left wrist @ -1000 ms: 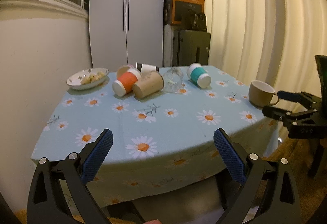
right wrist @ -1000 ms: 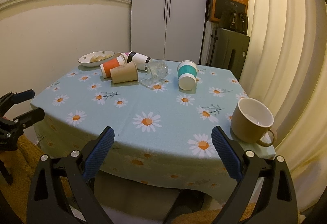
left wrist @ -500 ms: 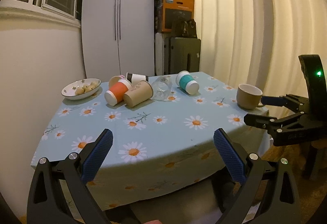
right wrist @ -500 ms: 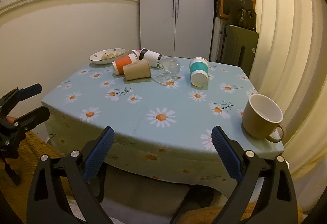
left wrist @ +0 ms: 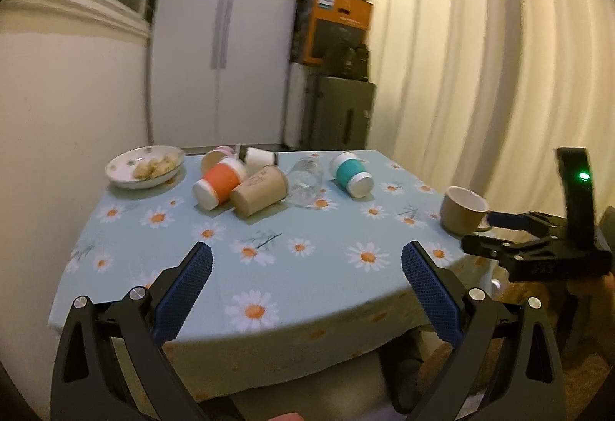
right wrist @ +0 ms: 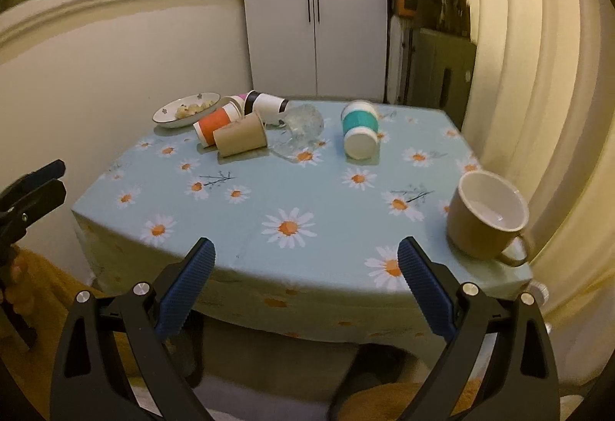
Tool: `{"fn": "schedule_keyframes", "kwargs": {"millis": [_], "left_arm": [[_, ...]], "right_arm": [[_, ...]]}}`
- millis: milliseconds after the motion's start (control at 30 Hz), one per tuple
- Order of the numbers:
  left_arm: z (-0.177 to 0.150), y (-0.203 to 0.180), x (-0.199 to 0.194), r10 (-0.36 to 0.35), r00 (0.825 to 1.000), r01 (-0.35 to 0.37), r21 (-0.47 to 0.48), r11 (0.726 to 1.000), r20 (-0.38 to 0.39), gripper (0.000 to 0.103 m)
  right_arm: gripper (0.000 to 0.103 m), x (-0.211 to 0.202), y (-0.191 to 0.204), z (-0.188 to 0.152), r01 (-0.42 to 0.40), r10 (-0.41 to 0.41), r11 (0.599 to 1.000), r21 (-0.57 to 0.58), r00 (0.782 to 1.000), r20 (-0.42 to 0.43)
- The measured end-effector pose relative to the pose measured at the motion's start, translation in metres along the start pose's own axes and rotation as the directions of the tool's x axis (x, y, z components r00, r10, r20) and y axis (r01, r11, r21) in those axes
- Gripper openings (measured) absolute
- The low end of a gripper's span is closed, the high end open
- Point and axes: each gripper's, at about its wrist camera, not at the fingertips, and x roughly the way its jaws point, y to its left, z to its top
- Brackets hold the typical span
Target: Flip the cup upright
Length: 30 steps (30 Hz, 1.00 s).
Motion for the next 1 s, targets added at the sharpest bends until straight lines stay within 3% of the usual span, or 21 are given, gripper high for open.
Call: {"fn": "schedule_keyframes", "kwargs": {"millis": [200,267,333,433,567,633,700,767,1000], "left_arm": [[0.049,0.011,0.047,-0.105,0.983,0.124,0.123,0.985,-0.151,0.096],[0.064,0.016,0.064,-0.102,0.982,0.127,0.154,0.98,-0.158,0.096],[0.079,0.027,0.088,-0.147,0.97,0.175,0.137,0.975,-0.195,0.096],[0.094,0.042,0.127,-0.165,0.952,0.201,0.122,0.972,-0.258,0.096],[0.103,0.057,0.18,-0.152,0.915,0.226,0.162,0.961,-0.375,0.095],[0.107,0.068,0.206,-0.139,0.89,0.231,0.167,0.958,-0.433,0.095],[0.109,0.073,0.226,-0.13,0.871,0.234,0.169,0.957,-0.474,0.092],[0.11,0.075,0.245,-0.094,0.855,0.224,0.2,0.954,-0.509,0.083],[0.106,0.071,0.298,-0.042,0.792,0.267,0.284,0.921,-0.61,0.082]], "right_arm": [[0.095,0.036,-0.011,0.052,-0.014,0.014,1.0,-0.003,0.998,-0.055],[0.095,0.05,-0.018,0.074,-0.071,0.074,0.996,0.049,0.994,-0.075],[0.095,0.063,-0.024,0.093,-0.13,0.14,0.985,0.112,0.986,-0.087],[0.095,0.086,-0.027,0.12,-0.232,0.254,0.958,0.169,0.959,-0.127],[0.095,0.104,-0.033,0.14,-0.254,0.289,0.941,0.221,0.946,-0.143],[0.095,0.112,-0.037,0.143,-0.221,0.261,0.947,0.234,0.952,-0.158],[0.095,0.115,-0.04,0.141,-0.202,0.242,0.951,0.232,0.957,-0.159],[0.095,0.123,-0.045,0.134,-0.214,0.263,0.943,0.254,0.949,-0.175],[0.095,0.14,-0.061,0.117,-0.206,0.276,0.935,0.289,0.935,-0.225]]}}
